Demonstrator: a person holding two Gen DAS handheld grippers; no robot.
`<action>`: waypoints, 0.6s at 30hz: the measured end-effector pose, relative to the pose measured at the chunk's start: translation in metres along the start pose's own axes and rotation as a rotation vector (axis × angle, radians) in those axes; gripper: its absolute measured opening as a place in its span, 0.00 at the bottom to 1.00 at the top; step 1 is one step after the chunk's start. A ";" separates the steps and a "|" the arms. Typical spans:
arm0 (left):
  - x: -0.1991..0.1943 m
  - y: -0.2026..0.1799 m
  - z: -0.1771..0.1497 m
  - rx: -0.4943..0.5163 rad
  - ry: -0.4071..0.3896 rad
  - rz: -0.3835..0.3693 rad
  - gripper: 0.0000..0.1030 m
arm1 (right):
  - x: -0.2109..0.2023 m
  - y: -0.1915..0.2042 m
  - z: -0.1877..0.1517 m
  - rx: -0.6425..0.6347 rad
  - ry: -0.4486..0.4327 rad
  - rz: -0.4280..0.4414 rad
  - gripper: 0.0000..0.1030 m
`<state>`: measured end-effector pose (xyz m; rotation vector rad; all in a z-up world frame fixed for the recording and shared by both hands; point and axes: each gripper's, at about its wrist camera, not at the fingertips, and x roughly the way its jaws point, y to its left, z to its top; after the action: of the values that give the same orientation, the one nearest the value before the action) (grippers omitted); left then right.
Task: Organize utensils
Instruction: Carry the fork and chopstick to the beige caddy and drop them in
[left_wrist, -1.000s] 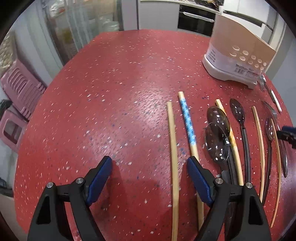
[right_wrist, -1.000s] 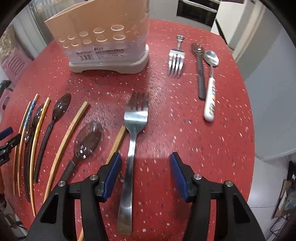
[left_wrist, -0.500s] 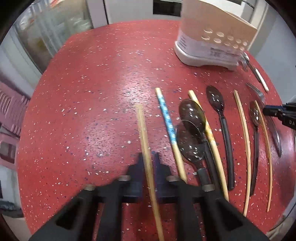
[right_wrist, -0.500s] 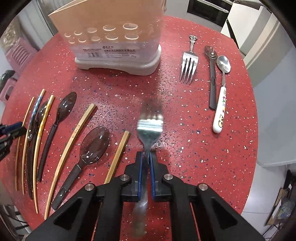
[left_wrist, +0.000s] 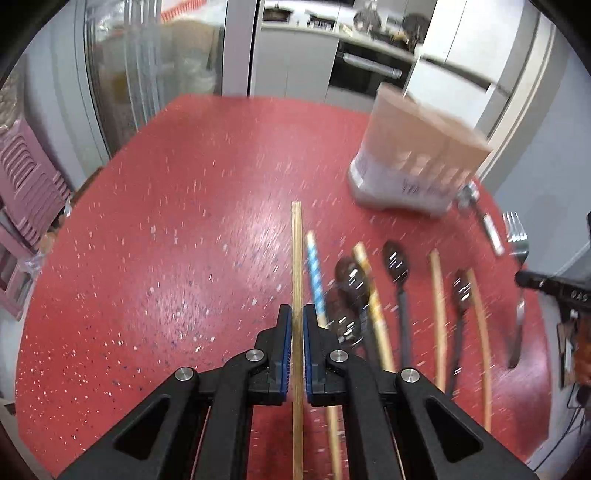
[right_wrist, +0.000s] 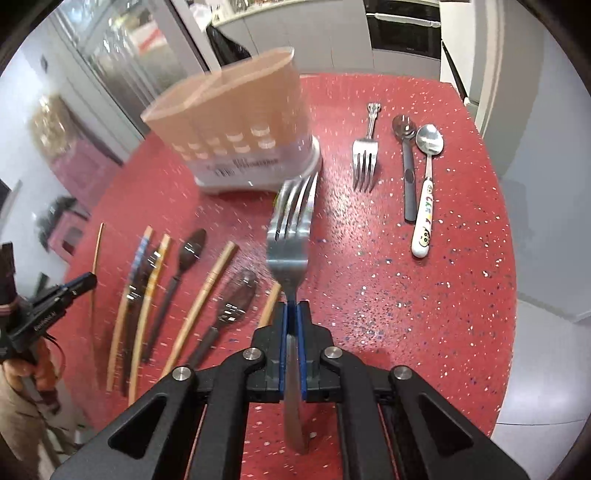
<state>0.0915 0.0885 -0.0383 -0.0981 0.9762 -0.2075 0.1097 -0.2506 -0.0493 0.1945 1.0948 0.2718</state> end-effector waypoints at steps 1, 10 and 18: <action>-0.007 -0.009 0.003 0.002 -0.021 -0.009 0.30 | -0.003 -0.001 0.000 0.007 -0.018 0.016 0.03; -0.047 -0.032 0.031 0.027 -0.149 -0.076 0.30 | -0.018 0.014 0.013 -0.033 -0.039 0.056 0.03; -0.037 -0.041 0.024 0.023 -0.131 -0.083 0.30 | 0.044 0.001 0.007 -0.003 0.153 -0.069 0.55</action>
<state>0.0856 0.0563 0.0126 -0.1300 0.8395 -0.2853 0.1347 -0.2358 -0.0837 0.1347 1.2497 0.2291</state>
